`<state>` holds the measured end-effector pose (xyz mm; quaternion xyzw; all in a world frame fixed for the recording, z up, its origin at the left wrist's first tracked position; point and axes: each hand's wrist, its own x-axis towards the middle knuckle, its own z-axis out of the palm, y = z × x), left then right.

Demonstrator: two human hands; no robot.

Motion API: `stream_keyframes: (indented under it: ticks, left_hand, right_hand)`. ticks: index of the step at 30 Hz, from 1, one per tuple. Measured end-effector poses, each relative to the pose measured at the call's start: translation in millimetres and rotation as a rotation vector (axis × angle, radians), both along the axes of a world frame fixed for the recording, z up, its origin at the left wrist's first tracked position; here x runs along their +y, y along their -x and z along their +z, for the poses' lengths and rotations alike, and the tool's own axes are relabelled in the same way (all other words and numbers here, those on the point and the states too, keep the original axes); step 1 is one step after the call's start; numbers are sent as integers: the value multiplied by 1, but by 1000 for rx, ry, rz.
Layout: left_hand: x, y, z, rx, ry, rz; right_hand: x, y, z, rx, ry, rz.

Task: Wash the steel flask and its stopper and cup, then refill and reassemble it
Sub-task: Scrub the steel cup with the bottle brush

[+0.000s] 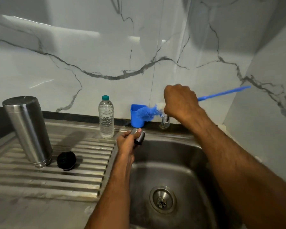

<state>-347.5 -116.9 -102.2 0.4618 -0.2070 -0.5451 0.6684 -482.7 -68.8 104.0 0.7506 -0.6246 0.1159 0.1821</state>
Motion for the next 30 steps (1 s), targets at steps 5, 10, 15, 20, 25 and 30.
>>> stream_keyframes:
  ticks: [5,10,15,20,25,30]
  left_hand:
    - [1,0,0,-6,8,23]
    - [-1,0,-1,-25,-27,29]
    - [-12,2,-9,-36,-34,16]
    - [-23,3,-15,-54,-41,2]
    - [-25,7,-21,-75,-40,-7]
    - [-25,8,-21,-91,-40,-19]
  right_hand:
    - [-26,-28,34,169,115,18]
    - [-74,-54,45,397,166,15]
    - [-119,-72,33,555,178,69]
    - [-150,-78,12,691,187,112]
    - [-173,-79,-13,724,146,179]
    - [-182,-83,-35,782,123,200]
